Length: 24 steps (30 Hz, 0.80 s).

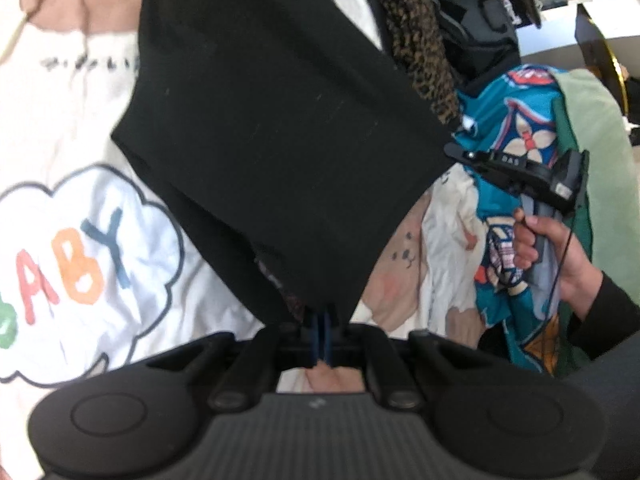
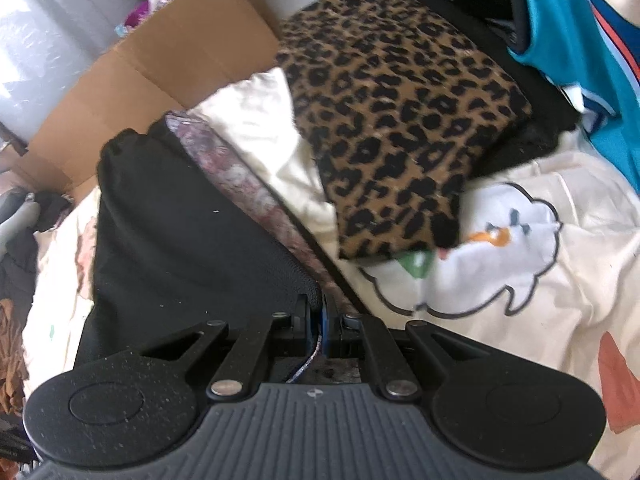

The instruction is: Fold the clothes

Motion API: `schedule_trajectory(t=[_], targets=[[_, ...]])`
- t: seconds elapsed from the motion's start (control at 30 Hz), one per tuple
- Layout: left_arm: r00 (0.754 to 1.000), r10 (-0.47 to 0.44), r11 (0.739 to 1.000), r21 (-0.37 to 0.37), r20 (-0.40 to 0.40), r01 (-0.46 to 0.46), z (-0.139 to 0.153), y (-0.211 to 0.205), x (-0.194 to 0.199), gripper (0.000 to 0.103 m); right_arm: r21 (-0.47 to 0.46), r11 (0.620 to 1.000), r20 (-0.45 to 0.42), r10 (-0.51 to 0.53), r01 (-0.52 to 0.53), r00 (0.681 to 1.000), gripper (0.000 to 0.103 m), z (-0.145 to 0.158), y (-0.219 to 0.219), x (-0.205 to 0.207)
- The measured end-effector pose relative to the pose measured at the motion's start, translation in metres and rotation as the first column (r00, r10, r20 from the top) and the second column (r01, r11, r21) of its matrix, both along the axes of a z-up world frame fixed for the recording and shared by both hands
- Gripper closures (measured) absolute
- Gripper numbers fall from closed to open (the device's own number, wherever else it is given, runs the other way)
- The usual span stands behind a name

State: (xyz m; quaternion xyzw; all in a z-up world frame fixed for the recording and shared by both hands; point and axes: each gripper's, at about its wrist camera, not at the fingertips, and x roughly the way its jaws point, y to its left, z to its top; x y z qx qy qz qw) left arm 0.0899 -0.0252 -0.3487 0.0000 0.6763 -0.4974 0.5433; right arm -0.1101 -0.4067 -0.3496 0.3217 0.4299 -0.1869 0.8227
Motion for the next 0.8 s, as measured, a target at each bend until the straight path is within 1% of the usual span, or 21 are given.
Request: schedule_trajectory(t=[0.1, 0.17, 0.3, 0.33, 0.37, 0.4, 0.43, 0.47, 0.5, 0.53, 0.6, 0.67, 0.7, 0.73, 0.77, 0.8], targets=[[1.000, -0.030, 0.999, 0.031, 0.003, 0.029, -0.012, -0.001, -0.006, 0.101, 0.003, 1.000, -0.025, -0.018, 0.018, 1.000, 0.100, -0.011, -0.004, -0.004], [0.999, -0.032, 0.999, 0.044, 0.000, 0.032, -0.020, 0.002, -0.009, 0.101, 0.001, 1.000, -0.046, -0.012, 0.012, 0.999, 0.100, -0.019, -0.004, -0.005], [1.000, 0.019, 0.998, 0.053, -0.014, -0.018, -0.028, 0.009, -0.007, 0.100, 0.005, 1.000, -0.075, -0.011, 0.011, 0.997, 0.100, -0.033, -0.005, -0.006], [0.999, 0.033, 0.998, 0.054, -0.017, -0.032, -0.030, 0.011, -0.006, 0.093, 0.010, 1.000, -0.081, -0.014, 0.014, 0.997, 0.099, -0.035, -0.005, -0.005], [0.999, 0.043, 0.998, 0.052, -0.019, -0.042, -0.030, 0.012, -0.005, 0.087, 0.010, 1.000, -0.083, -0.017, 0.018, 0.996, 0.099, -0.036, -0.005, -0.005], [0.999, 0.051, 0.998, 0.043, -0.015, -0.050, -0.028, 0.012, -0.004, 0.075, 0.010, 1.000, -0.086, -0.020, 0.021, 0.996, 0.097, -0.037, -0.005, -0.004], [0.998, 0.058, 0.998, 0.034, -0.009, -0.058, -0.026, 0.013, -0.004, 0.066, 0.000, 1.000, -0.083, -0.017, 0.017, 0.996, 0.096, -0.037, -0.004, -0.003], [0.998, 0.061, 0.998, 0.025, -0.003, -0.061, -0.024, 0.011, -0.004, 0.063, -0.010, 1.000, -0.081, -0.014, 0.013, 0.997, 0.096, -0.035, -0.003, -0.002], [0.998, 0.063, 0.998, 0.014, 0.004, -0.063, -0.022, 0.010, -0.005, 0.061, -0.021, 1.000, -0.079, -0.011, 0.009, 0.997, 0.090, -0.034, -0.003, -0.001], [0.998, 0.063, 0.998, 0.012, 0.008, -0.063, -0.022, 0.007, -0.005, 0.061, -0.024, 1.000, -0.074, -0.013, 0.011, 0.997, 0.088, -0.033, -0.003, -0.002], [0.998, 0.062, 0.998, 0.016, 0.009, -0.062, -0.023, 0.002, -0.005, 0.063, -0.029, 1.000, -0.069, -0.014, 0.012, 0.997, 0.088, -0.032, -0.004, -0.002], [0.998, 0.061, 0.998, 0.029, 0.003, -0.061, -0.026, -0.002, -0.004, 0.067, -0.031, 0.999, -0.070, -0.012, 0.010, 0.997, 0.097, -0.031, -0.005, -0.002], [0.998, 0.062, 0.997, 0.036, -0.011, -0.062, -0.028, -0.003, -0.004, 0.077, -0.029, 1.000, -0.070, -0.012, 0.010, 0.997, 0.099, -0.030, -0.006, -0.003], [0.998, 0.064, 0.997, 0.043, -0.027, -0.063, -0.031, -0.004, -0.005, 0.097, -0.030, 1.000, -0.069, -0.010, 0.008, 0.998, 0.099, -0.029, -0.007, -0.003], [0.997, 0.066, 0.997, 0.050, -0.043, -0.064, -0.034, -0.005, -0.005, 0.103, -0.030, 1.000, -0.068, -0.007, 0.005, 0.998, 0.099, -0.029, -0.007, -0.003], [0.998, 0.059, 0.997, 0.042, -0.038, -0.058, -0.032, -0.006, -0.006, 0.101, -0.036, 0.999, -0.067, -0.003, 0.001, 0.998, 0.100, -0.027, -0.007, -0.004]])
